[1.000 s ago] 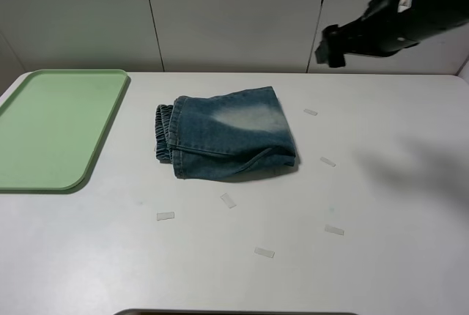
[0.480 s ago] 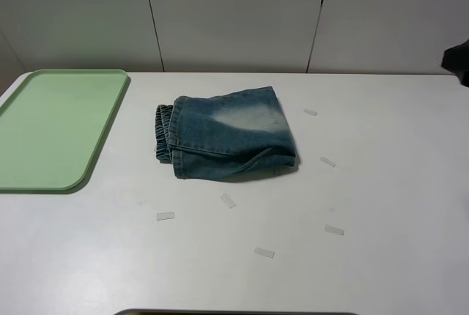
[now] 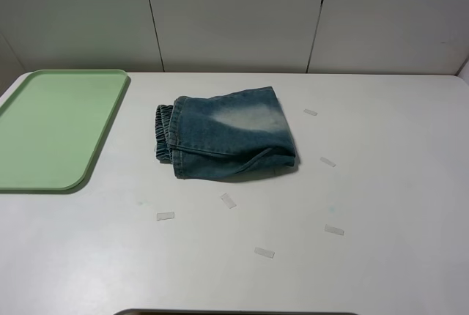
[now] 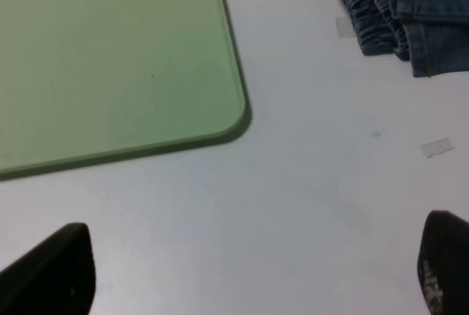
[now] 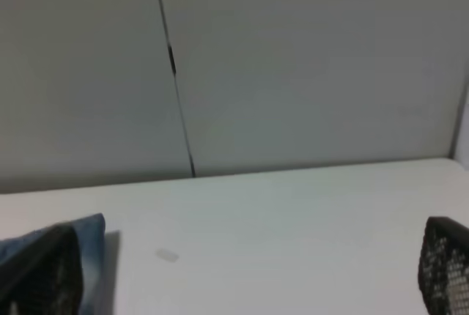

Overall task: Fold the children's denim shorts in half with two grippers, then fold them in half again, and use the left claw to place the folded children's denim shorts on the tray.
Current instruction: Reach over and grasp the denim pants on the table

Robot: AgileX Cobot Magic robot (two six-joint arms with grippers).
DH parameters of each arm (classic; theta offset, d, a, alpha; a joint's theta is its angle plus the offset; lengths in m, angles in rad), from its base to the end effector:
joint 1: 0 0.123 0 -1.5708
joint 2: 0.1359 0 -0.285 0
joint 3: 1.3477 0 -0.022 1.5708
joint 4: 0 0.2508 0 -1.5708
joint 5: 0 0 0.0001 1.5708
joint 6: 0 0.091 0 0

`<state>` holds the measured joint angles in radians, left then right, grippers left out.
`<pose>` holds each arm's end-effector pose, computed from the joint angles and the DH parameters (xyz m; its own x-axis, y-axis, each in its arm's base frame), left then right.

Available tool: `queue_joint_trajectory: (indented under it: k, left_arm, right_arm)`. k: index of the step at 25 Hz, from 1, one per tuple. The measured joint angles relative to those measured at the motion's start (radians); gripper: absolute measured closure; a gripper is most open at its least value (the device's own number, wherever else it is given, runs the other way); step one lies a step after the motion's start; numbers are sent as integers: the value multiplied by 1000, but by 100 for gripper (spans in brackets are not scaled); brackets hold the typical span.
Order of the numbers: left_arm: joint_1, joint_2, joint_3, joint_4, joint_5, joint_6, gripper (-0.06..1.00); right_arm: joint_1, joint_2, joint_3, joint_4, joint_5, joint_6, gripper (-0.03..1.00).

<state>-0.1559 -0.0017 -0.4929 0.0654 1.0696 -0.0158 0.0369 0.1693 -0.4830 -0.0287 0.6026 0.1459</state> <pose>-0.0039 0.0059 0.2747 -0.4605 0.0882 -0.8833 0.1122 0.9929 0.0406 0.0397 0.0000 0.3085 -0.2011 0.1146 -0.9729 0.0036 0.9932 0.1162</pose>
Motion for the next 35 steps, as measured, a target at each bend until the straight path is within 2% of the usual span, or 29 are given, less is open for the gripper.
queue_joint_trajectory:
  k: [4,15,31,35]
  left_arm:
    - [0,0,0,1,0,0,7]
    - [0,0,0,1,0,0,7]
    - [0,0,0,1,0,0,7]
    - [0,0,0,1,0,0,7]
  right_arm:
    - [0,-104,0,-16,177,5,27]
    - [0,-175,-40,-99,511,26,27]
    - [0,-175,-40,-140,530,24,27]
    - [0,-175,-40,-143,525,-31,27]
